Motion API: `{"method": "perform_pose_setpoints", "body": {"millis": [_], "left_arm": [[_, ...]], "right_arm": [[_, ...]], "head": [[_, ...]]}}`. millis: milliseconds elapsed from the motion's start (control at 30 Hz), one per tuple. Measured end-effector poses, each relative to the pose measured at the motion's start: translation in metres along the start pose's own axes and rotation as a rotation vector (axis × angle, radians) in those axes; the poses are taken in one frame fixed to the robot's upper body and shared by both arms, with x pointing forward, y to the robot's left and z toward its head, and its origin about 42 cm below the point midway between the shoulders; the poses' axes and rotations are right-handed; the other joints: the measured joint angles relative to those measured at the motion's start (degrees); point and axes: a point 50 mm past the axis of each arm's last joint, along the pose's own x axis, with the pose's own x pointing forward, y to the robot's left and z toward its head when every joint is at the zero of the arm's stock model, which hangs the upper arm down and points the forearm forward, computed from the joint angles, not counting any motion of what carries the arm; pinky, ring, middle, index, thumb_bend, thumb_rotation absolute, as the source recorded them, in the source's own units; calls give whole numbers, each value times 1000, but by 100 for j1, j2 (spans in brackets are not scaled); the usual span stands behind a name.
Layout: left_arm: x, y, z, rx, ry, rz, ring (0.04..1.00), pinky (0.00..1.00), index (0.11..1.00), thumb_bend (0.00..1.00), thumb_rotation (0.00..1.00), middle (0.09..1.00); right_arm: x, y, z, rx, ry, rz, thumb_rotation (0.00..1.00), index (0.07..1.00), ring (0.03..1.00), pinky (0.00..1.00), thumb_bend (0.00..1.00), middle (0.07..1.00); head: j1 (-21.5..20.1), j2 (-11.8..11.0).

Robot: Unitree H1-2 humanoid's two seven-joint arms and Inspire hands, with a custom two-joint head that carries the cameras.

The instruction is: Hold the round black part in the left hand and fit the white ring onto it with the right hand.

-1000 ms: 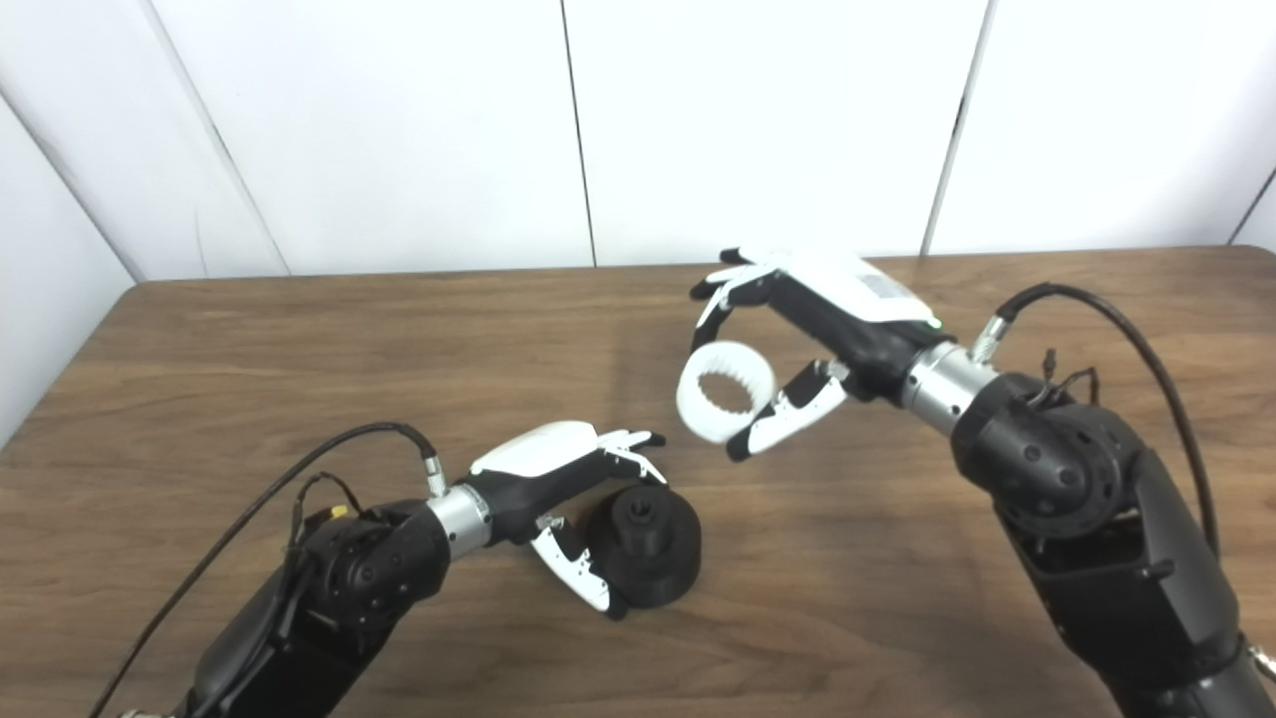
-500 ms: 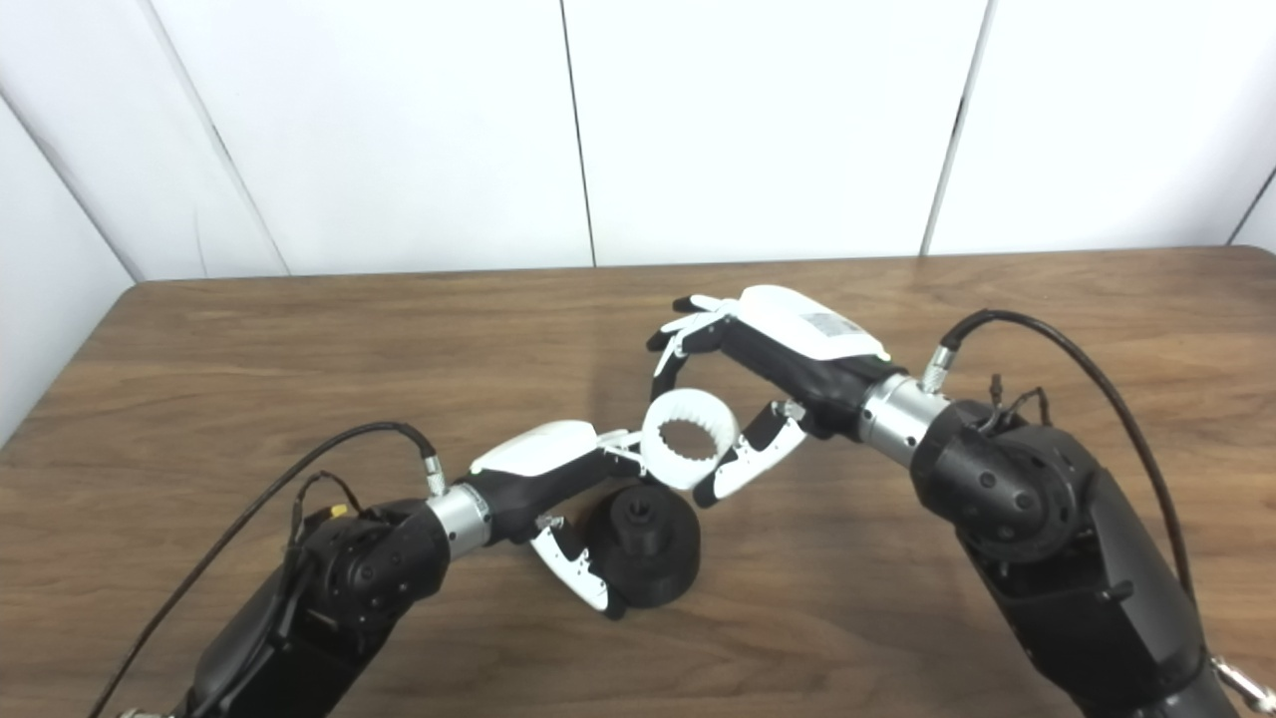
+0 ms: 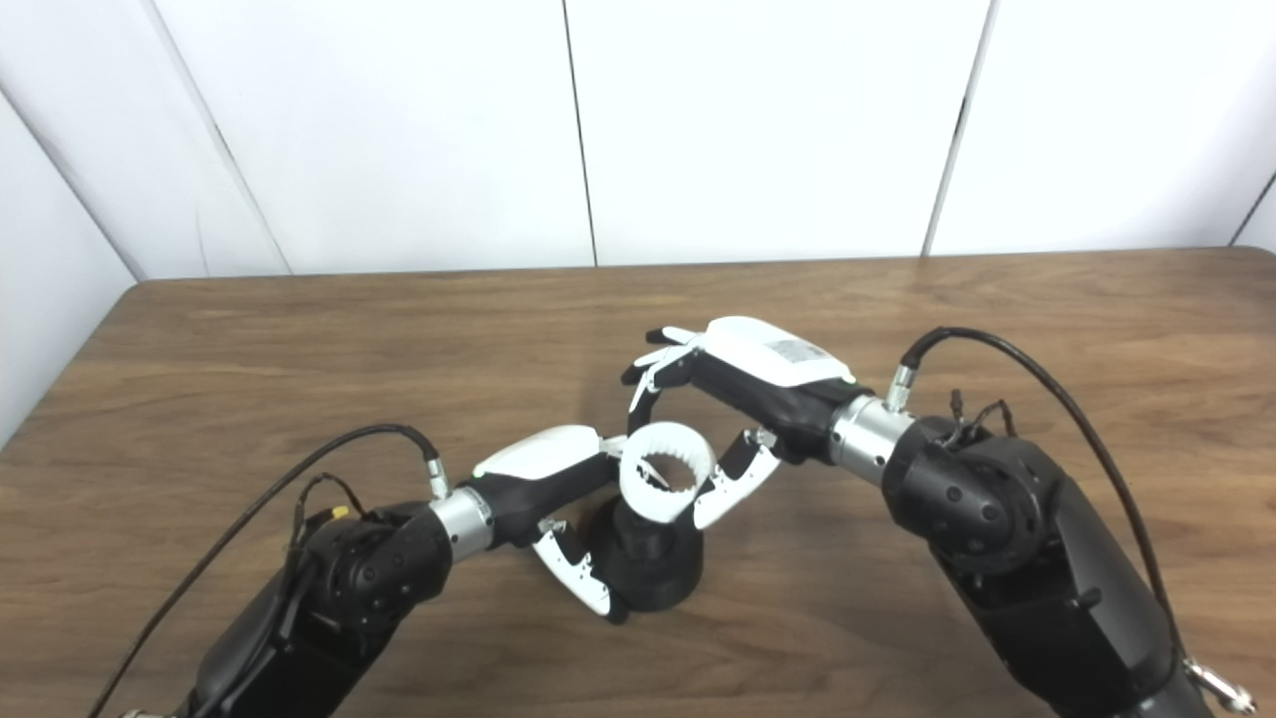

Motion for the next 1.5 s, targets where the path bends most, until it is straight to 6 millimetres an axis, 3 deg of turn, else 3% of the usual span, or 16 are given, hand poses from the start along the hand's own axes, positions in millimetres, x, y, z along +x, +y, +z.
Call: {"method": "perform_pose_setpoints", "body": {"millis": [633,1500], "left_arm": [[1,3,1,10,-2,1,1000,957,735,895,191,1000],[-1,5,6,13,7,-7,1000,969,761,904,181,1000]], "right_arm": [[4,10,0,8,3,54,157,492,980,996,523,849],[5,19,1,13,7,84,161,493,989,1000,522,853]], "head": [[62,141],[70,70]]}}
